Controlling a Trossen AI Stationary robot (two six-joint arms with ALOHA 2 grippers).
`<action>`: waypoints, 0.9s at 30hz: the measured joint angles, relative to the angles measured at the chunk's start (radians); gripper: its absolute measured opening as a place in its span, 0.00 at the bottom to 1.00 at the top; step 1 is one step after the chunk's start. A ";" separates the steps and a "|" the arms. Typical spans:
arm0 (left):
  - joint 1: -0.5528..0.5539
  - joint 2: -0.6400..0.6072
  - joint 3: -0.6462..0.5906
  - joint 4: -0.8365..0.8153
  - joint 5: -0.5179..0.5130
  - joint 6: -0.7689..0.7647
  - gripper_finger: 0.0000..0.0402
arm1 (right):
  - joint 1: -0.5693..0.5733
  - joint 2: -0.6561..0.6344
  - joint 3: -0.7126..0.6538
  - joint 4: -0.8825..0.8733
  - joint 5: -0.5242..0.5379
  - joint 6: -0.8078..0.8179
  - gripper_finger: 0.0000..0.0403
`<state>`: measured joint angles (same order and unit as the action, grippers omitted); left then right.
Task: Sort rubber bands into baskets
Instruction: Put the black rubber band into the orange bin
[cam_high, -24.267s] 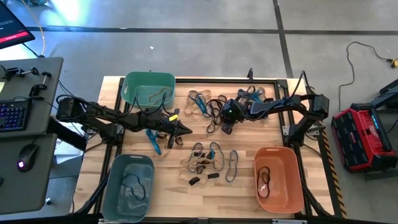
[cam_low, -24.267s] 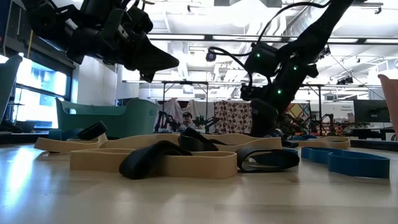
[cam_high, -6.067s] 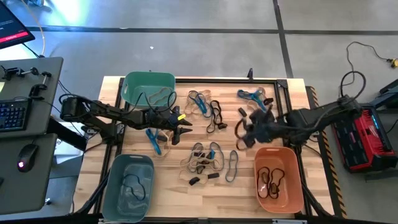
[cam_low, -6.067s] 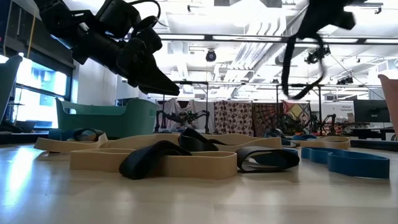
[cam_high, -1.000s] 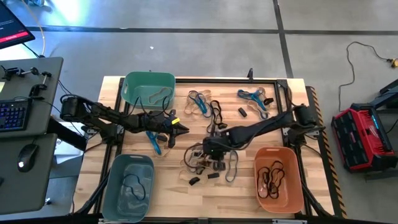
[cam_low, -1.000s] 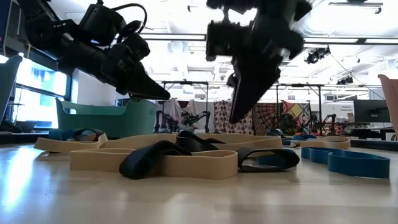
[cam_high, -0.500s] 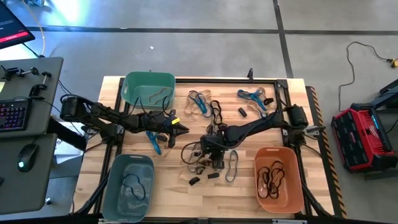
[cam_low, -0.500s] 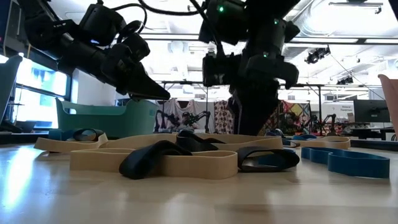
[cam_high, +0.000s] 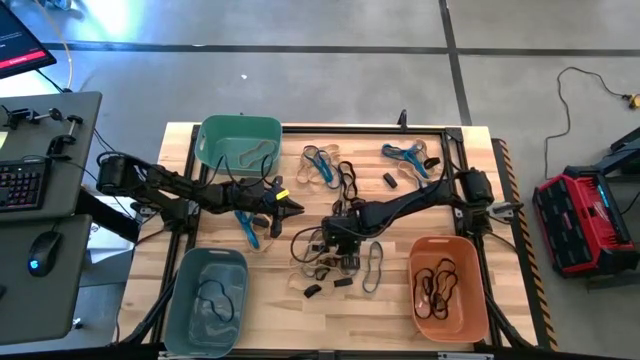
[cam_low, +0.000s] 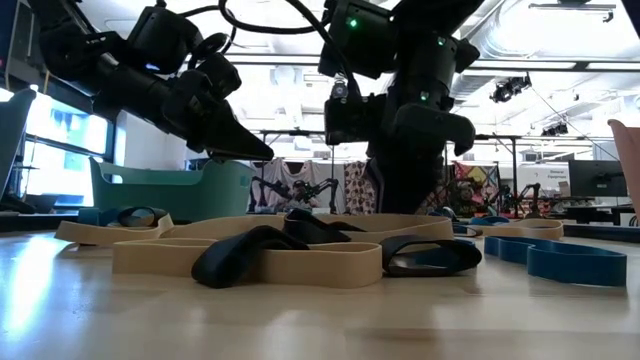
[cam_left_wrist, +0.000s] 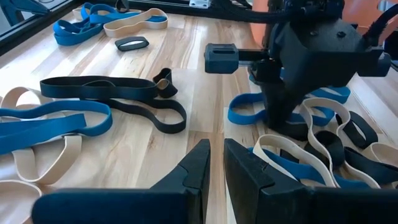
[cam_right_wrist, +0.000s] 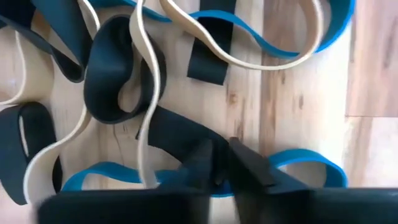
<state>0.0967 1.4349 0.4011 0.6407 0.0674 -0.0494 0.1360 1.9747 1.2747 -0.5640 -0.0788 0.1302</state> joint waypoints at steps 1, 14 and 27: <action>0.000 0.000 0.000 0.000 0.000 0.000 0.09 | 0.000 -0.001 0.000 0.000 0.001 0.000 0.02; 0.000 0.000 0.000 0.000 0.000 0.000 0.09 | 0.012 -0.073 0.000 -0.019 0.030 0.027 0.00; 0.000 0.000 0.000 -0.003 0.000 -0.001 0.09 | 0.017 -0.063 0.000 -0.029 0.034 0.054 0.14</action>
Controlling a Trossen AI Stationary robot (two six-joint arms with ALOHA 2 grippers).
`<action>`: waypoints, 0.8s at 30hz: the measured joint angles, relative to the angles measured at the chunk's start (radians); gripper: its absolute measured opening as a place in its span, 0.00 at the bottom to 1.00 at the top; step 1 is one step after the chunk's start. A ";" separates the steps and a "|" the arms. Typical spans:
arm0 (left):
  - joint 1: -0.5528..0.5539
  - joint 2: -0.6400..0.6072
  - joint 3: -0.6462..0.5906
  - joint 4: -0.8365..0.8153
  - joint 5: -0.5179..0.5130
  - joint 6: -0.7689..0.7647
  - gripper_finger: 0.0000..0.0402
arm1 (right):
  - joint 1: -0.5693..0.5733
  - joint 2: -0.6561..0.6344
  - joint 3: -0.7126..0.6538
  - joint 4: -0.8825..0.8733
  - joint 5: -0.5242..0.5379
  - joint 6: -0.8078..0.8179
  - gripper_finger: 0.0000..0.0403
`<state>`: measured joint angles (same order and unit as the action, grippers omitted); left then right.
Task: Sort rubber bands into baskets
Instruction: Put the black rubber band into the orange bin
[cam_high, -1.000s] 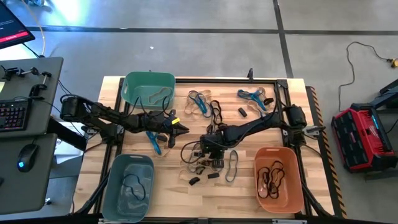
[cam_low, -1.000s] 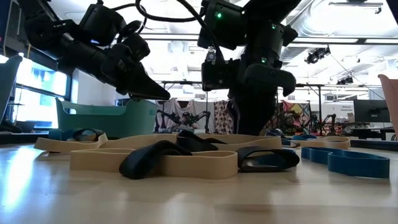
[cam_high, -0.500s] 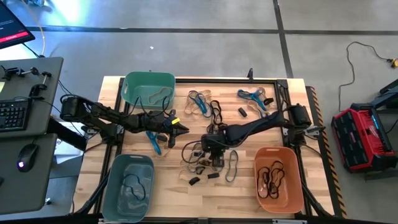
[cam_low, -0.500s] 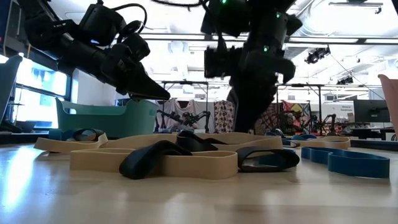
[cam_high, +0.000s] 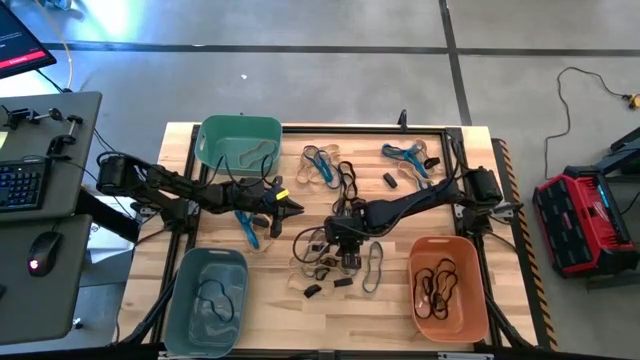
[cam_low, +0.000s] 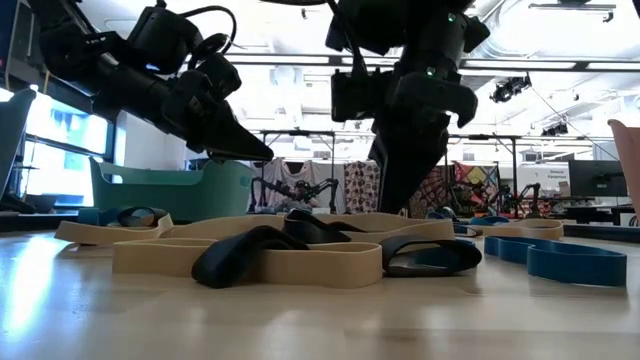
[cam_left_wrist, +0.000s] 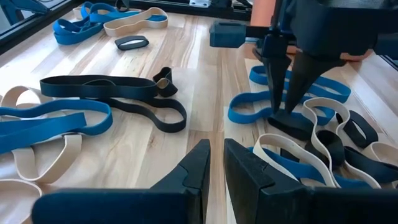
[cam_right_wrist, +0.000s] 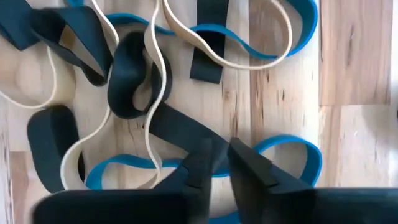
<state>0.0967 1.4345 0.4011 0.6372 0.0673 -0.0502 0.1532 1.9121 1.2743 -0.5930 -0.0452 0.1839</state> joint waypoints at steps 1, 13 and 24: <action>0.000 0.000 0.000 -0.003 0.000 0.000 0.09 | 0.000 0.000 0.000 0.001 0.000 0.005 0.18; 0.000 0.000 0.000 -0.003 0.000 -0.001 0.09 | -0.016 0.012 0.000 -0.004 -0.037 0.081 0.34; 0.000 0.000 0.000 -0.005 0.000 -0.001 0.09 | -0.016 0.064 0.000 -0.001 -0.047 0.096 0.34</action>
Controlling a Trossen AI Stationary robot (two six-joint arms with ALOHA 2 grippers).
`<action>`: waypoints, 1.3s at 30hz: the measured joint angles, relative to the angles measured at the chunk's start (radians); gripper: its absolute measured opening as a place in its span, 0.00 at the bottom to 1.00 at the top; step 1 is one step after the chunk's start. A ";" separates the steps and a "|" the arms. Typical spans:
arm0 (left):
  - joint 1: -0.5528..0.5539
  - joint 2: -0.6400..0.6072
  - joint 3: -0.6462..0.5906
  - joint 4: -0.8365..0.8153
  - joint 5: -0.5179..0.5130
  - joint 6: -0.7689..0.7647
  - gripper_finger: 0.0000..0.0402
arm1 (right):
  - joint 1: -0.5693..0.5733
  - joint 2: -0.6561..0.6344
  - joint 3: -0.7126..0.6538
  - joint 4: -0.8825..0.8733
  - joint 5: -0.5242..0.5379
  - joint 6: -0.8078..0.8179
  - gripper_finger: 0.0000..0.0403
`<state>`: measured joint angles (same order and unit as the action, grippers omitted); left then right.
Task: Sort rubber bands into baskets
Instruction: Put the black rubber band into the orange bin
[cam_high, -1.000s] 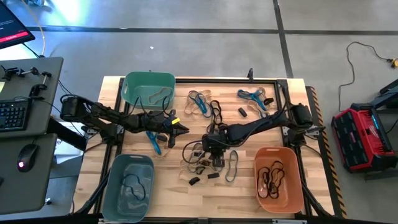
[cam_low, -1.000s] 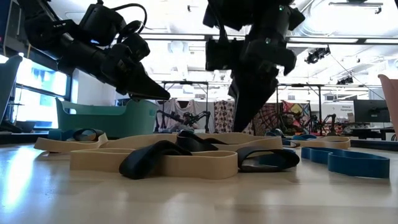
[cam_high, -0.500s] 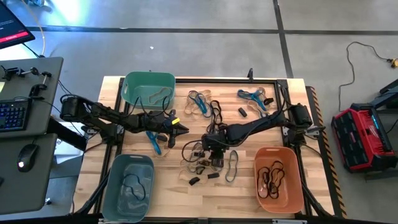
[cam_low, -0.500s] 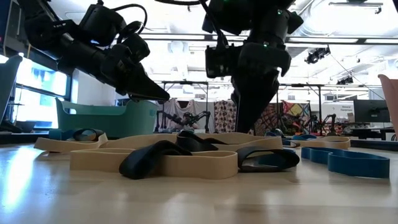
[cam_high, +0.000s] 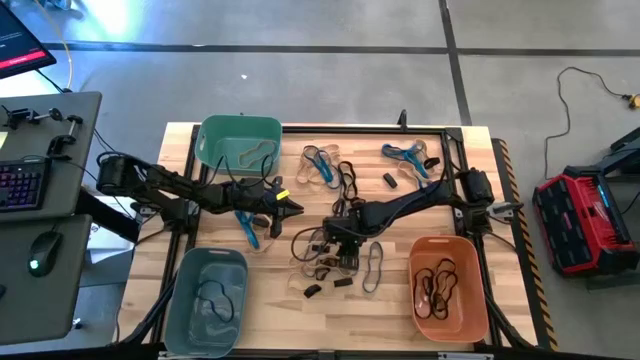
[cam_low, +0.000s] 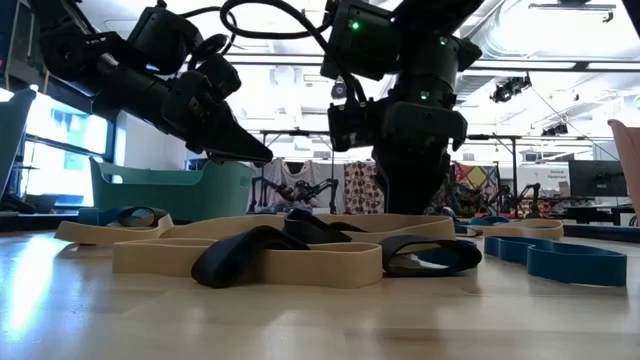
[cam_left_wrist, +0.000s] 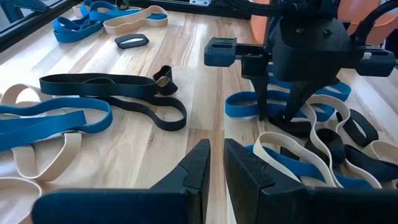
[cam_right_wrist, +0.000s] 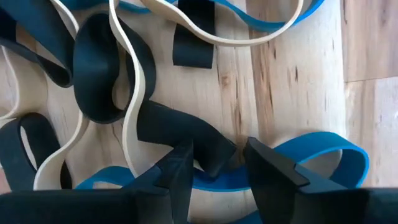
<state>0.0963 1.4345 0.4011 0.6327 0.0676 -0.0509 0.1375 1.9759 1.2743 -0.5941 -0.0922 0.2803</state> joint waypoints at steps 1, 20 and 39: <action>0.000 0.000 0.000 0.000 0.000 0.000 0.09 | 0.000 0.000 0.000 0.000 -0.005 0.000 0.33; 0.002 0.000 0.000 0.000 -0.001 0.002 0.09 | 0.004 -0.050 0.053 -0.122 0.085 -0.027 0.01; 0.007 0.000 0.000 -0.001 0.000 0.012 0.09 | 0.193 -0.326 0.087 -0.581 0.275 0.335 0.00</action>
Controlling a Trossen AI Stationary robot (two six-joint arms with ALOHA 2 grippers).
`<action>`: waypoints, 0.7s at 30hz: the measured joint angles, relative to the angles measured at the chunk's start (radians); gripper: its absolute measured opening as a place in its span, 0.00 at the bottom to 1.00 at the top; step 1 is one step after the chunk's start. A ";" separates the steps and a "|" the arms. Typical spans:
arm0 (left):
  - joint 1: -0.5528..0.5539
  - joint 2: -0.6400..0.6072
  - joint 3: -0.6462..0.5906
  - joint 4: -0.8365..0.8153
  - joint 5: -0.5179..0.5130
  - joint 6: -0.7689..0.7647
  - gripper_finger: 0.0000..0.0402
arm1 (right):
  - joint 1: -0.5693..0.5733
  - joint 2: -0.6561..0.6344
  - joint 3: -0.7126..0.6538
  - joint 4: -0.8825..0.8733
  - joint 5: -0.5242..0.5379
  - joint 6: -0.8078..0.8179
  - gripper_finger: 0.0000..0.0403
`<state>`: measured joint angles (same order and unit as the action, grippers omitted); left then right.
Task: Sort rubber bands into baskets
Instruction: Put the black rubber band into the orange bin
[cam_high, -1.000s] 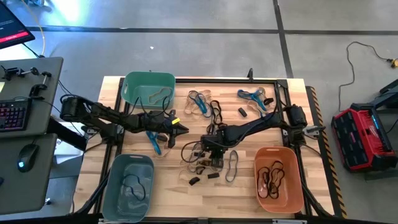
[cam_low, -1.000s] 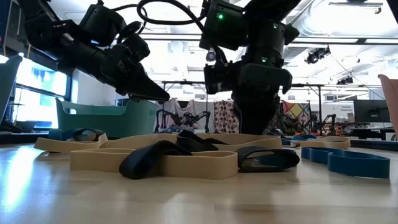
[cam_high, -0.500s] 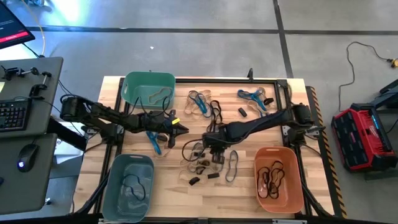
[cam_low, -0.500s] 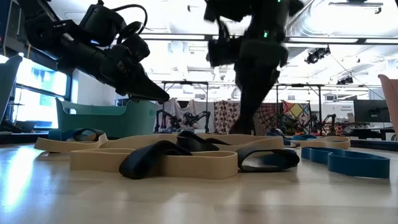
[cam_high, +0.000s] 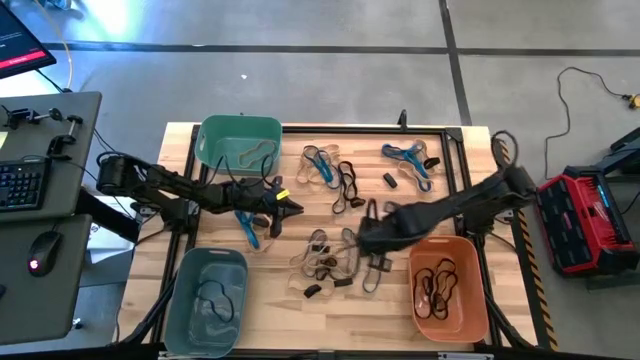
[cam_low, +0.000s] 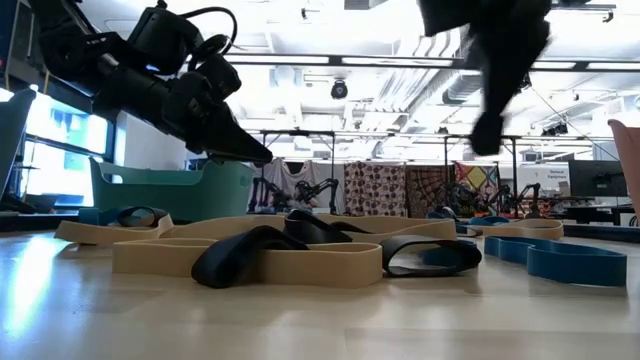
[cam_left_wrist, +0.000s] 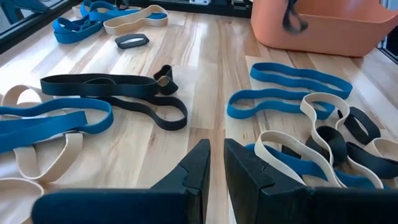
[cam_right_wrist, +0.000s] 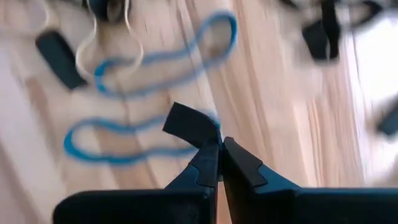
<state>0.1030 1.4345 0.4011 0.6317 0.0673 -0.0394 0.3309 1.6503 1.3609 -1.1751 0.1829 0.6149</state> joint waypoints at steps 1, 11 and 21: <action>0.001 0.000 0.000 0.003 0.000 -0.001 0.09 | 0.020 -0.017 0.000 -0.033 -0.001 0.040 0.00; 0.004 0.000 0.000 0.002 -0.001 0.008 0.09 | 0.273 -0.160 0.000 -0.170 -0.049 0.524 0.00; 0.012 0.000 0.000 0.002 -0.006 0.026 0.09 | 0.396 -0.152 -0.167 -0.181 -0.082 0.747 0.00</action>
<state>0.1146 1.4345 0.4011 0.6338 0.0612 -0.0133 0.7273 1.4986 1.1943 -1.3556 0.1011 1.3616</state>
